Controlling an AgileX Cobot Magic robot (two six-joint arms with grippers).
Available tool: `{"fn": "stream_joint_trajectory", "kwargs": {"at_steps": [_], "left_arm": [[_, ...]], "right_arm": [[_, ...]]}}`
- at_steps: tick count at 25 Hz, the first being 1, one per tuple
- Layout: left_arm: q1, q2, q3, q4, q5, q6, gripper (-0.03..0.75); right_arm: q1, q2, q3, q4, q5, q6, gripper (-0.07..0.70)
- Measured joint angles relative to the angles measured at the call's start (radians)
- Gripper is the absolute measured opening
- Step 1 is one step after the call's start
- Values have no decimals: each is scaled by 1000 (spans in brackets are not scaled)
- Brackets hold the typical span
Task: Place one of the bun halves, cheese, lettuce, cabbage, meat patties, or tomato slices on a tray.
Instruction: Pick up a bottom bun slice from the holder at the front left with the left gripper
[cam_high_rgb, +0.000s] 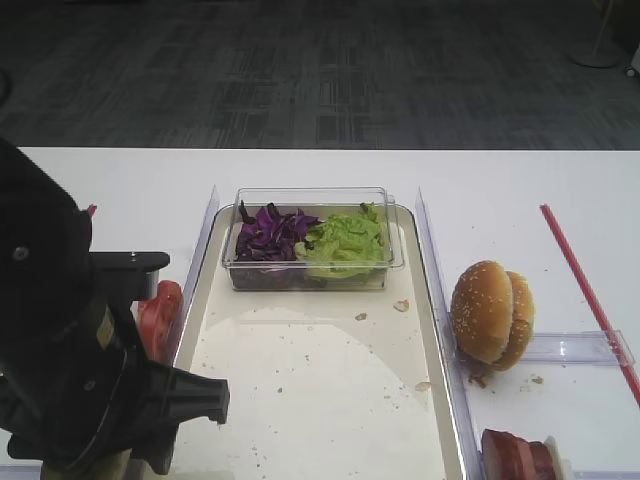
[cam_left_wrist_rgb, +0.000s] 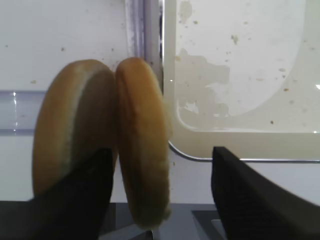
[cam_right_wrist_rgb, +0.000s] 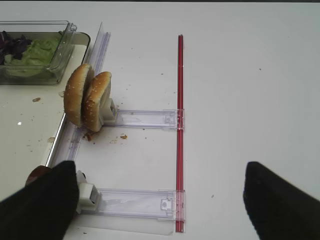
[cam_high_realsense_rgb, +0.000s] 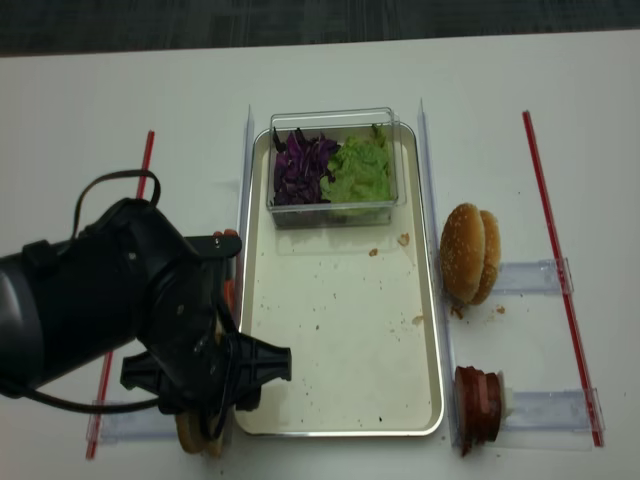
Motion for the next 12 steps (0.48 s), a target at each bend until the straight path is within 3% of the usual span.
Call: {"fn": "stream_joint_trajectory", "kwargs": {"at_steps": [7, 12], "left_arm": [[0, 4, 43, -3, -75, 16, 363], [0, 4, 47, 7, -84, 16, 262]], "right_arm": [[0, 0, 0, 0, 0, 0, 678], [0, 0, 0, 0, 0, 0, 678]]}}
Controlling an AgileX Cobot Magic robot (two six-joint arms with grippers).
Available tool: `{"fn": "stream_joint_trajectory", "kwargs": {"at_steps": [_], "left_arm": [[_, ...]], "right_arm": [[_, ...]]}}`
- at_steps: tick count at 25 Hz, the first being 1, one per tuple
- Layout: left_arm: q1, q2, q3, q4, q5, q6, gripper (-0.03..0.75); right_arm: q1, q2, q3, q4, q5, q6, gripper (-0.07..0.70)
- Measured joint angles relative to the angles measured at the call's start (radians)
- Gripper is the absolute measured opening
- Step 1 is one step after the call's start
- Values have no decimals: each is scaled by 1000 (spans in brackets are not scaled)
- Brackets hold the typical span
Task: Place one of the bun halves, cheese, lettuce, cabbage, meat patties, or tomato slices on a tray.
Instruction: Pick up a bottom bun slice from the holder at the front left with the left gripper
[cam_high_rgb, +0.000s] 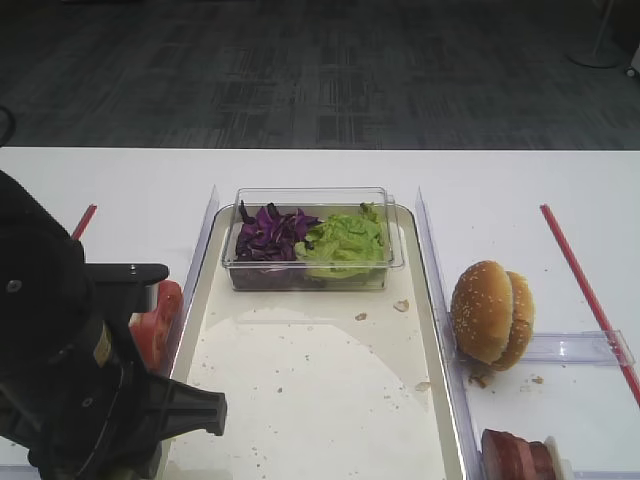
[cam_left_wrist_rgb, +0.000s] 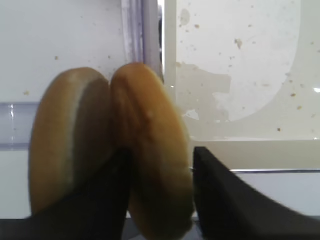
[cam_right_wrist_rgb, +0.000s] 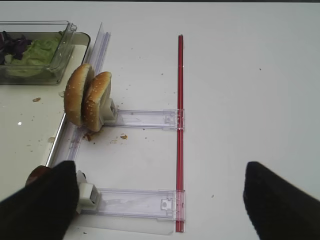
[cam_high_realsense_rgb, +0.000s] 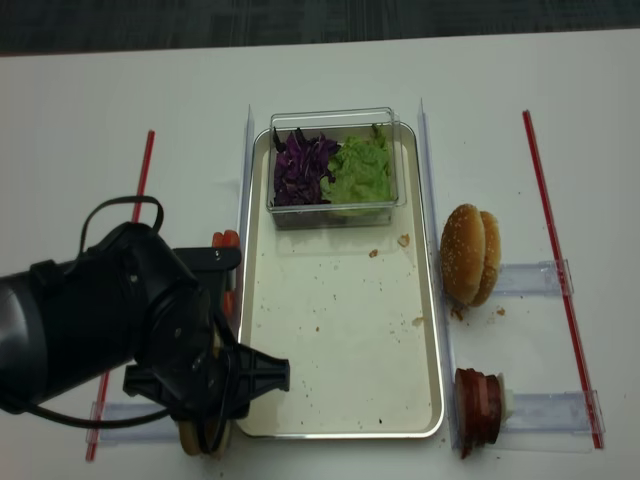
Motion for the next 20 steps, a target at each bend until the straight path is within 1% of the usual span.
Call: {"fn": "stream_joint_trajectory", "kwargs": {"at_steps": [4, 8, 13, 17, 20], "left_arm": [[0, 0, 0, 23, 2, -9, 163], [0, 0, 0, 41, 7, -13, 106], [0, 0, 0, 47, 11, -15, 76], [0, 0, 0, 48, 14, -15, 71], [0, -13, -8, 49, 35, -15, 69]], "right_arm": [[0, 0, 0, 0, 0, 0, 678], [0, 0, 0, 0, 0, -2, 678], [0, 0, 0, 0, 0, -2, 678], [0, 0, 0, 0, 0, -2, 678], [0, 0, 0, 0, 0, -2, 678]]}}
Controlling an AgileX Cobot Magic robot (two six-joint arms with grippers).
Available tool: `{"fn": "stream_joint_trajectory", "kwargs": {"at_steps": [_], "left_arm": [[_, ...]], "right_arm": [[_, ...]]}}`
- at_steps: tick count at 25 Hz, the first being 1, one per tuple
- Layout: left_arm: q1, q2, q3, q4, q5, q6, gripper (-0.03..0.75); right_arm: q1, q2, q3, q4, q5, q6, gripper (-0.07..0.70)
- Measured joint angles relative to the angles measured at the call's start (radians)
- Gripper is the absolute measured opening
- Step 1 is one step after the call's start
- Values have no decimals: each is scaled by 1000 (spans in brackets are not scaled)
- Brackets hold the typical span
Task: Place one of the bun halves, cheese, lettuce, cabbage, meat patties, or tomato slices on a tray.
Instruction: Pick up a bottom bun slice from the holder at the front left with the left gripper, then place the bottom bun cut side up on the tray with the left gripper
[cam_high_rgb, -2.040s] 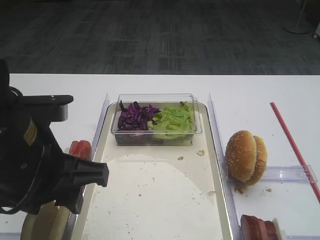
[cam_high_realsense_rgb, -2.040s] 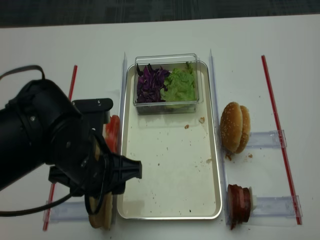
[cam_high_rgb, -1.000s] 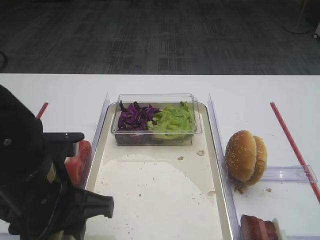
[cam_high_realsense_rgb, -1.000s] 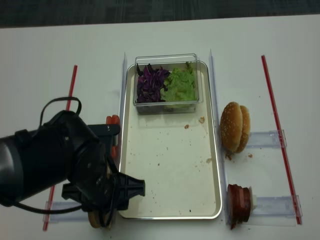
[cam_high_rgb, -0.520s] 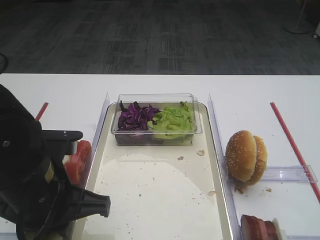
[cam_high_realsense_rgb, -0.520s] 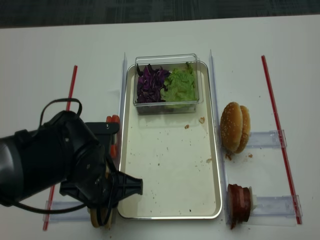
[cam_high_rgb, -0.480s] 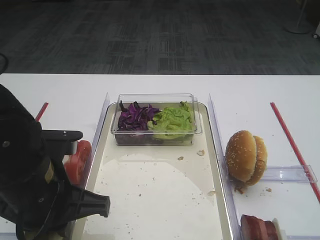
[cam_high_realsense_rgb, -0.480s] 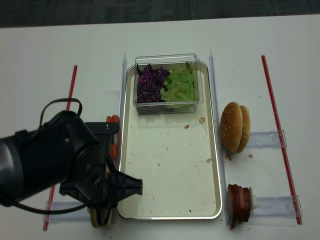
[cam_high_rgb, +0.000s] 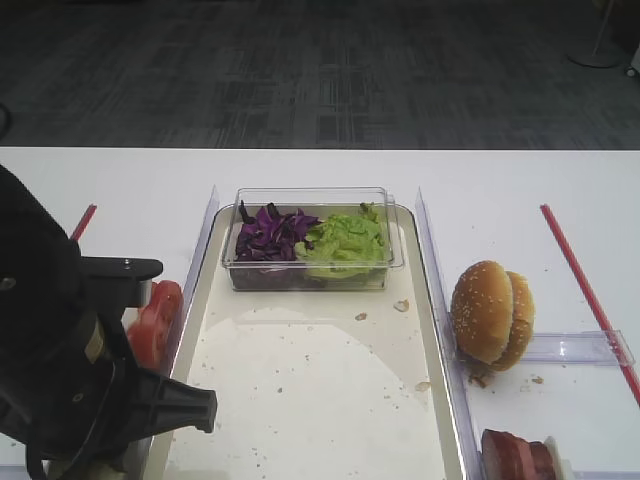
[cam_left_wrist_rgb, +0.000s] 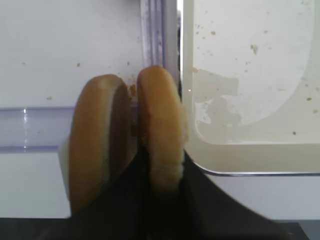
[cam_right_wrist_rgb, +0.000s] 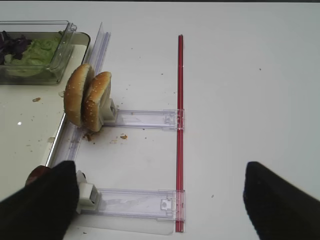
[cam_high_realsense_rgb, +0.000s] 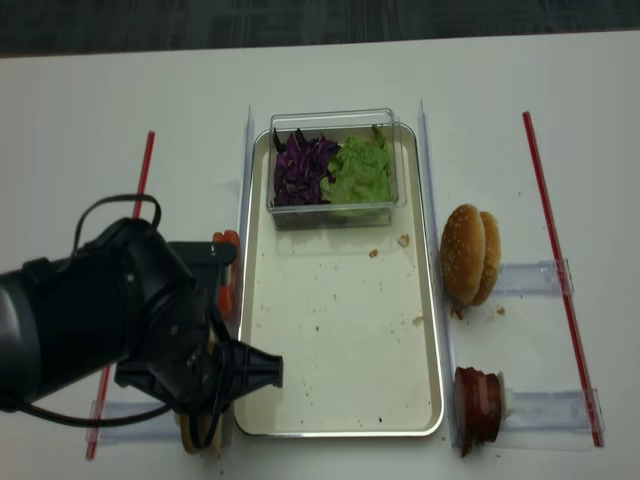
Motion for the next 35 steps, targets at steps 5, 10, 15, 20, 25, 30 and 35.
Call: {"fn": "stream_joint_trajectory", "kwargs": {"at_steps": [5, 10, 15, 20, 25, 30, 35], "left_arm": [[0, -36, -48, 10, 78, 0, 67], [0, -109, -100, 11, 146, 2, 65], [0, -163, -132, 21, 199, 7, 65], [0, -166, -134, 19, 182, 7, 65], [0, -164, -134, -3, 110, 23, 64], [0, -105, -152, -3, 101, 41, 64], [27, -47, -202, -11, 105, 89, 64]], "right_arm": [[0, 0, 0, 0, 0, 0, 678], [0, 0, 0, 0, 0, 0, 678], [0, 0, 0, 0, 0, 0, 678], [0, 0, 0, 0, 0, -2, 678], [0, 0, 0, 0, 0, -2, 678], [0, 0, 0, 0, 0, -2, 678], [0, 0, 0, 0, 0, -2, 678]]}}
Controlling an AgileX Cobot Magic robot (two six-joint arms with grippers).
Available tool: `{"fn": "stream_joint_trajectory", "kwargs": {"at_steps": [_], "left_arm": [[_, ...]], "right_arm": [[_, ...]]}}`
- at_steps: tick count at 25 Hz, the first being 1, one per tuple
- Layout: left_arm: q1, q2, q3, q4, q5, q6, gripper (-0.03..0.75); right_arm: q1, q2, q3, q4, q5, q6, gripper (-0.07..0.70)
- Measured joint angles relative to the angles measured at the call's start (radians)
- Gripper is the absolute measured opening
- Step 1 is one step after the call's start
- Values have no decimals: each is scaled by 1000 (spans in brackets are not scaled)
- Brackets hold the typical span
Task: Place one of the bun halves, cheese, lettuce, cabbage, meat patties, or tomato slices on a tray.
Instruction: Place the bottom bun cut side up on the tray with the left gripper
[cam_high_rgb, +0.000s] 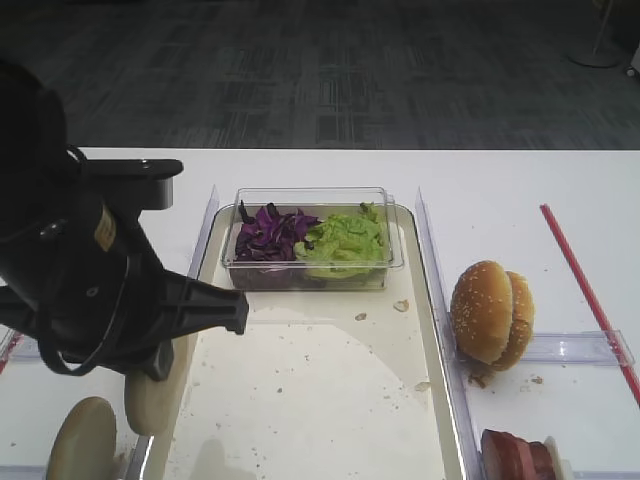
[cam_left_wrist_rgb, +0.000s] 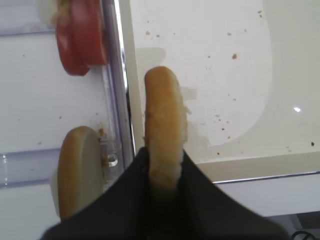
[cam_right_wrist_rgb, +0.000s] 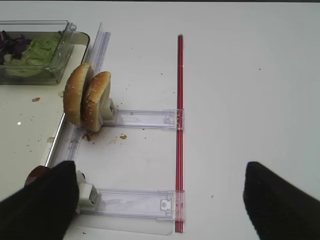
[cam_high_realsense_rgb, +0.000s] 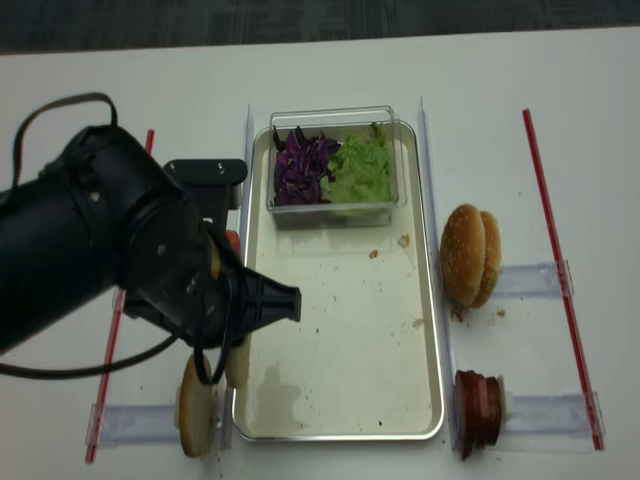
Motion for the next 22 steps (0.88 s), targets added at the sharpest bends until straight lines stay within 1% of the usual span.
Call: {"fn": "stream_joint_trajectory", "kwargs": {"at_steps": [5, 7, 10, 13, 17, 20, 22], "left_arm": [[54, 9, -30, -12, 12, 50, 64], [61, 9, -33, -21, 12, 72, 64], [64, 9, -35, -58, -9, 108, 64], [64, 9, -35, -124, -73, 164, 63], [64, 9, -35, -267, -171, 287, 63], [64, 9, -35, -421, -233, 425, 63], [64, 9, -35, -523, -264, 518, 63]], "right_arm": [[0, 0, 0, 0, 0, 0, 678], [0, 0, 0, 0, 0, 0, 678], [0, 0, 0, 0, 0, 0, 678], [0, 0, 0, 0, 0, 0, 678], [0, 0, 0, 0, 0, 0, 678], [0, 0, 0, 0, 0, 0, 678], [0, 0, 0, 0, 0, 0, 678]]}}
